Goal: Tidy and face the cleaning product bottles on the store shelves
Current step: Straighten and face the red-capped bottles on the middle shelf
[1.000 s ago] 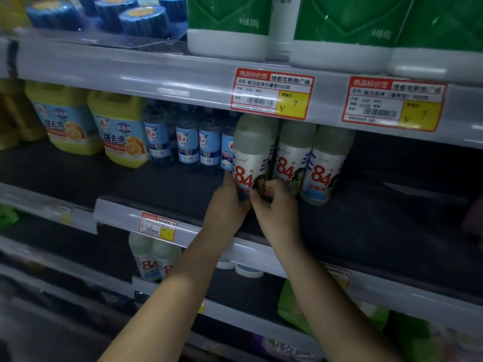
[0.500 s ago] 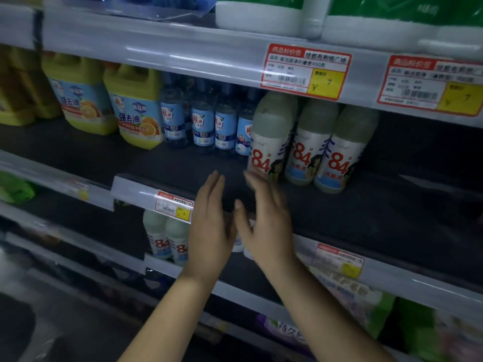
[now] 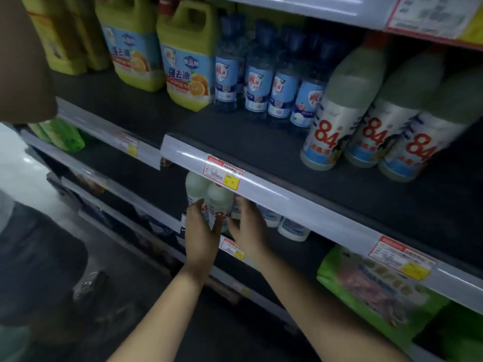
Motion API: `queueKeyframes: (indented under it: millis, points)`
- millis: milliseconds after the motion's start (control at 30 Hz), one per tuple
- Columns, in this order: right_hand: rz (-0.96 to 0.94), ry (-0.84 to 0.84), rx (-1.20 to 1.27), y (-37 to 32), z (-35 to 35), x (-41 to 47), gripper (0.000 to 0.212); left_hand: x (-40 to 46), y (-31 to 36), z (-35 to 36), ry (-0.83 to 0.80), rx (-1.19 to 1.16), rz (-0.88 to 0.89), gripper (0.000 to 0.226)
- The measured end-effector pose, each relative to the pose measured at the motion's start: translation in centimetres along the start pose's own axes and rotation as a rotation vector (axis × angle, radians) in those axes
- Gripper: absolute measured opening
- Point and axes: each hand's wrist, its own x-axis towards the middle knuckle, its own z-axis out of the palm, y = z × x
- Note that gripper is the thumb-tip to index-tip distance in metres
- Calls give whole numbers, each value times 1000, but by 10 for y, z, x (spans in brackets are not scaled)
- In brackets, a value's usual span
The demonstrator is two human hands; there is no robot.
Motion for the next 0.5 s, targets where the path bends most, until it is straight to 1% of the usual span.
queueKeyframes:
  millis: [100,233,333,400,500]
  points:
    - [67,58,60,-5,6,15,62,7,-1,5,-28,-19,-35,44]
    - [137,79,75,-13,14,29,66,13,-3,14,-38,-16,-107,43]
    - [156,54,74,-20,13,37,62,18,-2,19,-15,-53,-179,34]
    - [159,43,74,-23,11,39,54,22,1,22,5,-45,-176,29]
    - [138,5,67,-25,9,37,47,23,6,23,18,23,-185,36]
